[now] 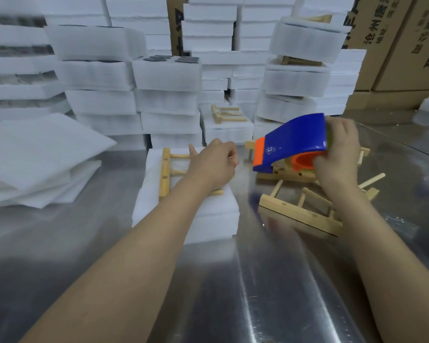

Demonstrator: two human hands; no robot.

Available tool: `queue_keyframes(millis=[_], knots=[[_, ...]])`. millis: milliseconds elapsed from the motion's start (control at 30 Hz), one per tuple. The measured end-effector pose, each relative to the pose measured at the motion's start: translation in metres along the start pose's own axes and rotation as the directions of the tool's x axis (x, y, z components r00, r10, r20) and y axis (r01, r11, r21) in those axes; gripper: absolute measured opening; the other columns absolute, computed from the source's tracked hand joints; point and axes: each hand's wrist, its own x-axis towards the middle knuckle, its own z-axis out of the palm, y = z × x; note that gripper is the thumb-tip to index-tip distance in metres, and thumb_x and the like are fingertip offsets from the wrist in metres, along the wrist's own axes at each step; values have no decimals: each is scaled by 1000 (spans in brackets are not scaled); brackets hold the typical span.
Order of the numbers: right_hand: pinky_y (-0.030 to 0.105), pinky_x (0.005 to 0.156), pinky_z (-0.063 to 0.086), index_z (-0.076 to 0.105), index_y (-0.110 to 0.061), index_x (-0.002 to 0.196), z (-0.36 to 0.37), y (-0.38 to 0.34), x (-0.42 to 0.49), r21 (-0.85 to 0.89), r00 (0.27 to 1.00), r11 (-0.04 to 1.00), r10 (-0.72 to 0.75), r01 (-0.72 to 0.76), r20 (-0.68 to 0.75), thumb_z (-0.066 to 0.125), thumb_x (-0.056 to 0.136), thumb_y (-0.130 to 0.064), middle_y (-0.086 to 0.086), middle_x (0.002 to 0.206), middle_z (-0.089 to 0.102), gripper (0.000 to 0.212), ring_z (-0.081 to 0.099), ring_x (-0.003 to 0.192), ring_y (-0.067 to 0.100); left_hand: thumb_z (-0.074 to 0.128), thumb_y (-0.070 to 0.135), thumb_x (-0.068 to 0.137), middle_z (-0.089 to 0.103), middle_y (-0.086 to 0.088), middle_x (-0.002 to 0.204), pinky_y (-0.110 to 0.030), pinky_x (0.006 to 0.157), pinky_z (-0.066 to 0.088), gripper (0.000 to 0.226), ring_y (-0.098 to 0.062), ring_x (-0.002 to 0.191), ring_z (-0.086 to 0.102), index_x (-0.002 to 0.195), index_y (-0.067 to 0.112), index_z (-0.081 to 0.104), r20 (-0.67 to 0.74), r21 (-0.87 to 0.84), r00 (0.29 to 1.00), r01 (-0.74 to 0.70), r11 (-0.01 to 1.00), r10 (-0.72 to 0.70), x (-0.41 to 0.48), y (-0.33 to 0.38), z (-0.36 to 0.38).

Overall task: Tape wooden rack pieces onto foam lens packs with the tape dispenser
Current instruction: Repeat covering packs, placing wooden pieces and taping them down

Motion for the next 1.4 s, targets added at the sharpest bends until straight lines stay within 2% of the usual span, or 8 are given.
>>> queue_keyframes(millis=[233, 467, 600, 800, 967, 1133, 1300, 1400], knots=[[44, 85, 55, 57, -16, 111, -28, 24, 17, 272, 729, 682, 671, -678, 134, 59, 83, -14, 12, 113, 64, 28, 64, 100, 29, 33, 11, 94, 49, 9, 96, -50, 117, 3, 23, -18, 109, 44, 89, 26, 50, 81, 50, 997, 15, 999, -19, 5, -3, 3], [38, 53, 60, 46, -12, 130, -21, 28, 14, 248, 544, 484, 746, -839, 384, 68, 85, -39, 10, 121, 54, 56, 63, 99, 29, 36, 15, 95, 41, 0, 129, -46, 117, 9, 23, -21, 129, 31, 103, 23, 57, 146, 197, 989, -13, 980, -16, 8, -5, 6], [38, 63, 56, 45, -9, 134, -15, 33, 11, -22, 609, 637, 746, -770, 271, 55, 88, -54, 14, 130, 51, 65, 63, 88, 28, 34, 14, 95, 37, 1, 134, -46, 118, 3, 30, -21, 132, 27, 113, 17, 58, 167, 229, 986, -9, 973, -30, 6, -3, 4], [49, 110, 25, 32, 1, 145, -16, 26, 11, -338, 778, 744, 626, -577, 49, 42, 94, -46, 27, 148, 26, 70, 25, 136, 42, 35, 11, 93, 36, -1, 133, -47, 119, -2, 23, -20, 134, 25, 103, 22, 52, 196, 217, 979, 6, 976, -50, 5, 0, 4], [22, 87, 41, 53, -13, 130, 8, -37, -20, 79, 995, 993, 88, -84, -53, 49, 89, -4, 2, 115, 53, 42, 49, 107, 17, 31, 11, 94, 35, -4, 136, -50, 118, 0, 36, -21, 134, 26, 124, 15, 51, 213, 263, 975, 5, 965, -63, 5, 2, 2], [19, 85, 49, 41, -15, 142, 70, -79, -69, 278, 827, 870, 221, -406, 516, 51, 99, -15, 3, 129, 51, 45, 55, 90, 9, 34, 15, 94, 36, -5, 137, -51, 117, 3, 35, -22, 134, 28, 125, 13, 50, 219, 289, 974, 1, 957, -67, 3, 4, 2], [20, 65, 56, 45, -14, 137, 70, -74, -64, 555, 677, 389, 382, -735, 629, 57, 94, -5, 12, 116, 63, 45, 67, 88, 16, 34, 19, 96, 36, -5, 139, -52, 117, 5, 35, -22, 134, 29, 126, 13, 50, 229, 314, 971, -15, 949, -60, 2, 5, 0], [20, 65, 57, 48, -13, 128, 70, -72, -64, 572, 703, 408, 398, -711, 589, 58, 89, 8, 14, 115, 56, 46, 65, 85, 17, 35, 23, 96, 32, -5, 144, -50, 118, 2, 39, -21, 137, 25, 130, 13, 51, 242, 349, 966, 3, 937, -93, 1, 6, 0]])
